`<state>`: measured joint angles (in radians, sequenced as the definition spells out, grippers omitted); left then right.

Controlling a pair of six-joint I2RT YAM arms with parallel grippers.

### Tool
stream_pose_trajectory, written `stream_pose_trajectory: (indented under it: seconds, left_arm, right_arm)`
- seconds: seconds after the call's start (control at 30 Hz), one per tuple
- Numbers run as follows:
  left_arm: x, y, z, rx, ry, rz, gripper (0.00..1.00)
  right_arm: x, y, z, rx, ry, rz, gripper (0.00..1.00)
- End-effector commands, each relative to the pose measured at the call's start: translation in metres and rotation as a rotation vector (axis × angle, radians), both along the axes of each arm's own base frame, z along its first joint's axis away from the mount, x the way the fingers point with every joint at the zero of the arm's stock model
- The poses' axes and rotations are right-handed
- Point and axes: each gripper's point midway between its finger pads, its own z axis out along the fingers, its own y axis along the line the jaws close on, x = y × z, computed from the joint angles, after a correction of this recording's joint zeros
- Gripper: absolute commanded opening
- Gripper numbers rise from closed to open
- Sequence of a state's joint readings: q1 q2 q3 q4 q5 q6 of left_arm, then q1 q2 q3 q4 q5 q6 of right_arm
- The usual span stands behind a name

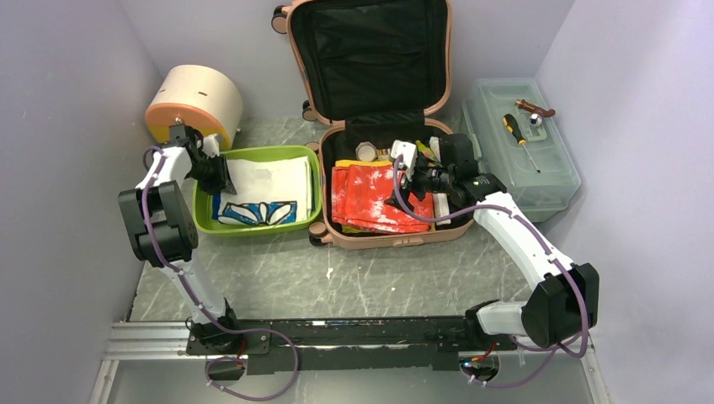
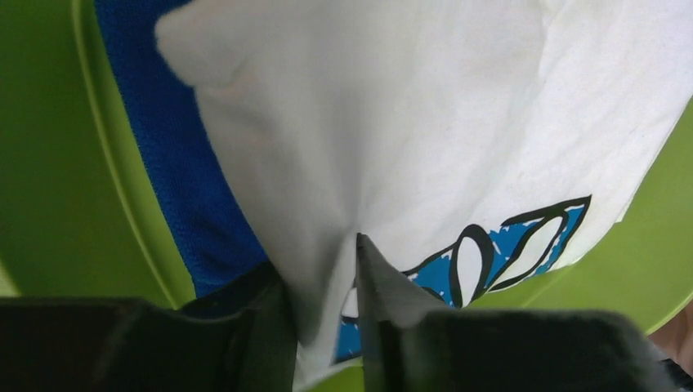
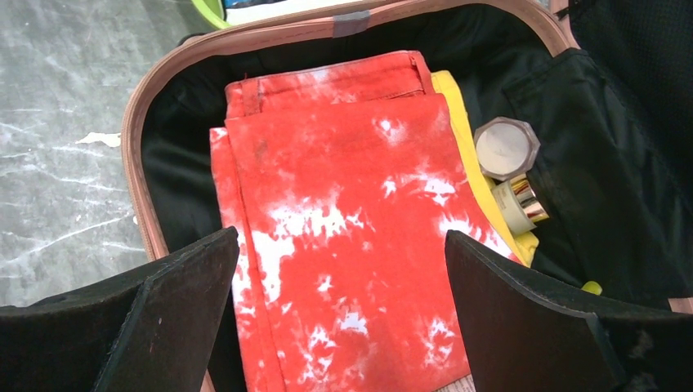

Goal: Open, take out, and arrange the luggage
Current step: Place the clothes in the bin.

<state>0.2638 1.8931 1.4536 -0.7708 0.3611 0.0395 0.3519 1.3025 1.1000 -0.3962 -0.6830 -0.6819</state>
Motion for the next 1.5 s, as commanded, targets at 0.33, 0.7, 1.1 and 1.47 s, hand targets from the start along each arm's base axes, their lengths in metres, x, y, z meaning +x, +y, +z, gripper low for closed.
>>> stream_pose_trajectory:
  seconds: [0.33, 0.7, 1.1, 1.47]
  left_arm:
    - [-0.001, -0.038, 0.157, -0.048, -0.395, -0.186, 1.00]
    - [-0.070, -0.085, 0.188, -0.112, -0.598, -0.414, 0.99]
    - [-0.091, -0.081, 0.149, -0.105, -0.524, -0.398, 0.99]
    - [-0.092, -0.084, 0.139, -0.171, -0.504, -0.409, 1.00]
  right_arm:
    - [-0.016, 0.016, -0.031, -0.038, -0.028, 0.170, 1.00]
    - [-0.024, 0.089, -0.082, -0.240, -0.074, 0.257, 1.00]
    - [-0.020, 0.106, -0.116, -0.306, -0.031, 0.197, 1.00]
    - [-0.004, 0.101, -0.145, -0.371, -0.011, 0.114, 0.90]
